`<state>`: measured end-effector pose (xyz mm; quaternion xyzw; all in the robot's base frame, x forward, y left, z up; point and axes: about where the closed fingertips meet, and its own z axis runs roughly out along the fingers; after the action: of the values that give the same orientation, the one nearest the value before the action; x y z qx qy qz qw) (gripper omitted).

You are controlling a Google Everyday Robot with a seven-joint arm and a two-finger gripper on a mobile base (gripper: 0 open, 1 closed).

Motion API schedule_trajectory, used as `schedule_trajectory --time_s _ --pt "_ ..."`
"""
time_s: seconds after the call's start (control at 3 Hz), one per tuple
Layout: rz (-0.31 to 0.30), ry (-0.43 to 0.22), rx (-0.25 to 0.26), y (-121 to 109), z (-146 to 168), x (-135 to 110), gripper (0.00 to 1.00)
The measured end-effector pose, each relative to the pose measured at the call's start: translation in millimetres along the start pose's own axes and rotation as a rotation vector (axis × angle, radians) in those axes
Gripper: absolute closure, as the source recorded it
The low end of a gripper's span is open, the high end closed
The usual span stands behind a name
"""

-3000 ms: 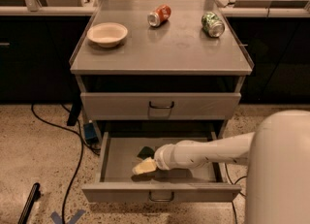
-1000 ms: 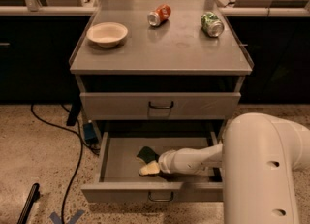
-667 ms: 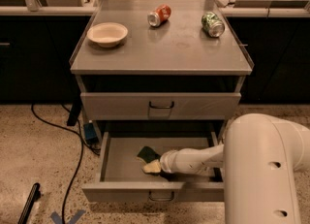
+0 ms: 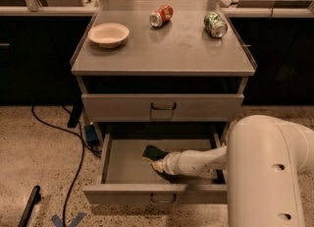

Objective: Pick sponge from middle drawer and place on counter

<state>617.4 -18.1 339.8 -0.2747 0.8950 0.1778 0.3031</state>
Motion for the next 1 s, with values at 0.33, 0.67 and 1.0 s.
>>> schedule_trajectory --time_s 0.33,0.67,1.0 --pt "0.000 0.000 0.000 0.0 0.0 0.0 0.89" --pt "0.000 0.000 0.000 0.1 -0.3 -0.2 1.00" --pt "0.000 0.000 0.000 1.0 -6.3 -5.1 1.00"
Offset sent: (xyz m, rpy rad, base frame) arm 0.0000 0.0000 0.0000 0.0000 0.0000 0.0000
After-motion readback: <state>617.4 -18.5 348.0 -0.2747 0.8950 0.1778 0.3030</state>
